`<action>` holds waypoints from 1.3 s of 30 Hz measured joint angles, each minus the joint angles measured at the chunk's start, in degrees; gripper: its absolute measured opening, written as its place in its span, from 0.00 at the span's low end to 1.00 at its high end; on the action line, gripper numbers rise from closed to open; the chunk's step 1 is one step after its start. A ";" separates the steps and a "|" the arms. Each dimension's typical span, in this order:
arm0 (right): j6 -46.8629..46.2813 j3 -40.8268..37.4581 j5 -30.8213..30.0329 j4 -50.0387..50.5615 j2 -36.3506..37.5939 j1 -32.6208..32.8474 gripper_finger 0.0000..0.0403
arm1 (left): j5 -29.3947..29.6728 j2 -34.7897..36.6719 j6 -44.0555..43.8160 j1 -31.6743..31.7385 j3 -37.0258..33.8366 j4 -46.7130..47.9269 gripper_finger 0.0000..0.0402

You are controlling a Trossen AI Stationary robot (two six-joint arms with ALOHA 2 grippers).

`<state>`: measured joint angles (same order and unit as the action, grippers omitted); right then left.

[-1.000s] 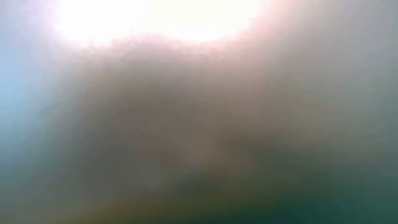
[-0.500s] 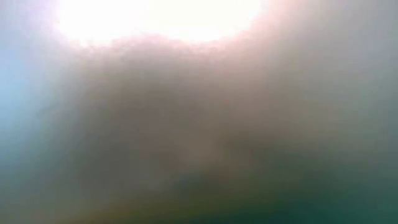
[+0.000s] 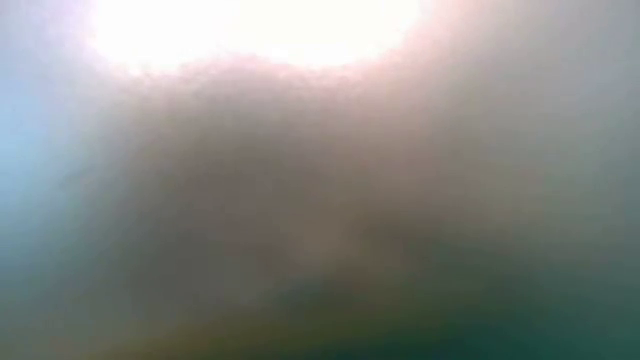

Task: Sort Maruchan noodles
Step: Put the red noodle pack into the orange bin

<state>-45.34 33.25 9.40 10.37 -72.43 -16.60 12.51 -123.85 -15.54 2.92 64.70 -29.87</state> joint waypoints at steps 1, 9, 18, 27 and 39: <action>0.07 0.18 0.13 0.35 0.01 -0.02 0.25 | 0.00 0.00 0.05 -0.01 0.01 -0.01 0.31; 4.78 5.03 -0.15 7.55 -0.19 -0.13 0.13 | 0.00 0.12 1.11 0.00 0.10 -0.13 0.31; 9.01 10.38 -0.80 13.51 -0.17 -0.13 0.02 | -0.02 1.03 1.76 -0.02 0.18 2.49 0.31; 12.46 13.35 -4.22 18.71 -0.10 -0.07 0.02 | -2.74 2.65 1.82 0.00 0.18 5.27 0.31; 19.51 23.73 -8.03 30.87 -0.04 -0.04 0.02 | -3.15 2.75 2.59 -0.07 0.16 5.68 0.31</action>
<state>-25.83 56.98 1.37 41.24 -72.47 -16.64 9.37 -121.10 -12.95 2.85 64.86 -24.18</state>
